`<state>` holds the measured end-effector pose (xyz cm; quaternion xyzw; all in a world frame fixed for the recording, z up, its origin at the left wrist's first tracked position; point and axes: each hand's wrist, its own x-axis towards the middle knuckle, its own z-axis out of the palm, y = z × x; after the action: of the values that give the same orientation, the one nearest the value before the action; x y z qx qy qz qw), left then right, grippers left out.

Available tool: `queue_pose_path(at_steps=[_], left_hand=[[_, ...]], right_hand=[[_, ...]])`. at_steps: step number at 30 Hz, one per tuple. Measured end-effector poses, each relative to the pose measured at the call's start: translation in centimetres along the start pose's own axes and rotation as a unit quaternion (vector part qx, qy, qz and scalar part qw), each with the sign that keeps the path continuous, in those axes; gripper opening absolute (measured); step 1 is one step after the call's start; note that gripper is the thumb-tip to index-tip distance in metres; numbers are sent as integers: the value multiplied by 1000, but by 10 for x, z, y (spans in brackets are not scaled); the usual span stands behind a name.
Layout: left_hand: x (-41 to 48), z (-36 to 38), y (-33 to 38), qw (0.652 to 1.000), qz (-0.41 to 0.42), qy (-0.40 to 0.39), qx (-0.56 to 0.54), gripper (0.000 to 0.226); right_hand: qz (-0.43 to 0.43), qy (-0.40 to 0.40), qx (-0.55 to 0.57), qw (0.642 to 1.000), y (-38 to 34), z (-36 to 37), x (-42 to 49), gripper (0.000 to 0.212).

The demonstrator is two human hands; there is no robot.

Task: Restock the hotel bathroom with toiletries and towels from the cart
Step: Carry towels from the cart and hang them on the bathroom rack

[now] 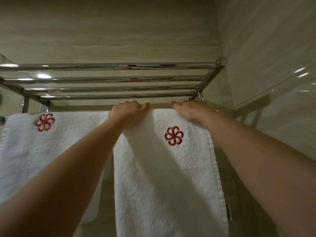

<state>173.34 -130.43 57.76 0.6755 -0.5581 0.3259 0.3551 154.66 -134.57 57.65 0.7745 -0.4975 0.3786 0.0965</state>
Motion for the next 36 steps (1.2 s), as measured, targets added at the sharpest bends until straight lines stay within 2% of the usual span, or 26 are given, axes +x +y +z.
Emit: queue_pose_path(at_steps=[4, 7, 9, 12, 14, 17, 19, 22, 26, 28, 30, 32, 34, 36], left_hand=[[-36, 13, 3, 988, 22, 110, -107, 38], [-73, 29, 0, 952, -14, 186, -241, 59], [-93, 32, 1, 916, -41, 189, -351, 73], [-105, 32, 2, 860, -80, 139, -485, 77], [-103, 32, -2, 847, -137, 125, -499, 72], [-99, 35, -7, 836, -211, 88, -499, 76], [-98, 32, -10, 818, -225, 75, -524, 64], [-91, 19, -13, 805, -232, 56, -544, 34], [-77, 5, -16, 772, -264, -17, -578, 32], [-76, 4, -17, 775, -263, -19, -575, 39], [-75, 3, -16, 773, -264, -18, -577, 41], [-75, 2, -15, 769, -267, -20, -580, 42], [-74, 2, -14, 770, -273, -17, -577, 43], [-75, 2, -14, 773, -273, -16, -572, 43]], right_hand=[[-8, 12, 0, 1000, 1, 3, 0, 71], [-6, 15, -13, 1000, 1, 5, 2, 72], [-7, 20, -14, 1000, 1, 5, 3, 73], [-8, 33, -26, 999, 1, 6, 3, 72], [-5, 34, -27, 999, 0, 6, 2, 71], [-4, 33, -7, 999, 0, 5, 3, 70], [-4, 34, 1, 999, 1, 5, 5, 69], [-9, 34, -7, 999, 4, 6, 6, 70], [-24, 43, -15, 999, 6, 6, 3, 68], [-74, 95, -23, 992, 7, 8, -3, 55], [-130, 211, -25, 969, 13, 12, -16, 40], [-149, 327, 34, 933, 21, 19, -36, 34], [-100, 378, 128, 912, 32, 28, -54, 34], [-13, 337, 240, 910, 42, 37, -62, 37]])
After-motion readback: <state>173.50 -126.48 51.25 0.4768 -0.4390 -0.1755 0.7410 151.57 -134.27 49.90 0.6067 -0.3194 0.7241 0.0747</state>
